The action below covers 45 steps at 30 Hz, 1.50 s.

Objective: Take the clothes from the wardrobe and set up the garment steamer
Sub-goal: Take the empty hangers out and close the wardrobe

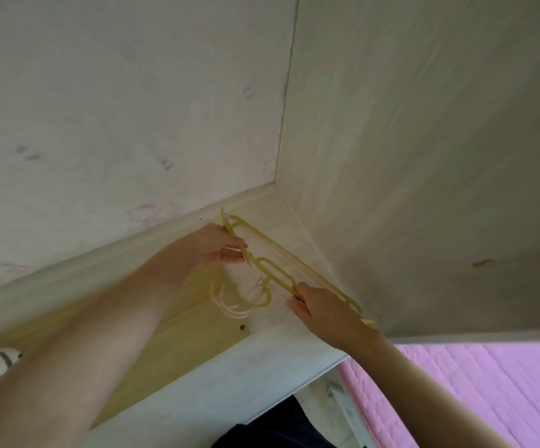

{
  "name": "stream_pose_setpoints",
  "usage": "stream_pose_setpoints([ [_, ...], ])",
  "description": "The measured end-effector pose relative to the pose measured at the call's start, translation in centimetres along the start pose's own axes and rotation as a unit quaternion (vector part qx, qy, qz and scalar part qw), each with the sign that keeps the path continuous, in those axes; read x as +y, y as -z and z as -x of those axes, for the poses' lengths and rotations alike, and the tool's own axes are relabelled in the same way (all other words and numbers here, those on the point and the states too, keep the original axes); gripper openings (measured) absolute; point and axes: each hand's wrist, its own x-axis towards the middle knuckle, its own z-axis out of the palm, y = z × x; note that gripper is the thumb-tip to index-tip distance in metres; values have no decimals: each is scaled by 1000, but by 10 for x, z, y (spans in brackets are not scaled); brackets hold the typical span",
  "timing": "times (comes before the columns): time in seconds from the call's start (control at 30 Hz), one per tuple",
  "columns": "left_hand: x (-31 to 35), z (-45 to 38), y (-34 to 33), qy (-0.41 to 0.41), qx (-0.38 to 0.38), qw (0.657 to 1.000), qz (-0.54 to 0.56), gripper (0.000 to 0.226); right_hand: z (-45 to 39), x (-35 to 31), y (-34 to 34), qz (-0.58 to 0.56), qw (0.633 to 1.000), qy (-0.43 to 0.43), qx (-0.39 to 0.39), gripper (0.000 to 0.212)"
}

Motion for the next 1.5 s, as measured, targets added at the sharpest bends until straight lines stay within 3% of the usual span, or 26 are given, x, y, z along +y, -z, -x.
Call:
stream_pose_setpoints([
  [0.17, -1, -12, 10, 17, 19, 997, -73, 40, -11, -6, -28, 19, 999, 6, -42, 23],
  [0.37, -19, -32, 9, -16, 120, 988, -100, 71, -26, -9, -49, 17, 998, -19, -49, 25],
  [0.5, -28, -43, 12, -43, 173, 978, -112, 68, -36, -13, -54, 21, 998, -19, -48, 25],
  [0.6, -32, -41, 15, -67, 200, 959, -191, 45, -41, -18, -59, 26, 999, -17, -43, 25],
  [0.67, -29, -33, 13, -71, 203, 930, -298, 28, -43, -20, -64, 30, 999, -16, -32, 24],
  [0.77, -31, -13, 8, -59, 147, 879, -449, 20, -45, -23, -70, 11, 999, -18, -27, 24],
  [0.97, -76, 30, -7, -67, 91, 760, -640, 40, -49, -25, -76, 9, 999, -43, -32, 20],
  [1.07, -97, 43, -12, -84, 93, 642, -757, 63, -50, -26, -77, 22, 998, -51, -34, 17],
  [1.13, -107, 47, -11, -99, 104, 593, -792, 68, -49, -26, -79, 40, 997, -56, -33, 17],
  [1.27, -121, 47, -8, -177, 152, 593, -771, 52, -47, -24, -87, 77, 995, -57, -38, 25],
  [1.37, -131, 39, -1, -255, 191, 594, -739, 54, -47, -24, -92, 96, 993, -60, -31, 33],
  [1.5, -133, 27, 2, -268, 193, 603, -726, 53, -48, -25, -90, 124, 990, -73, -11, 31],
])
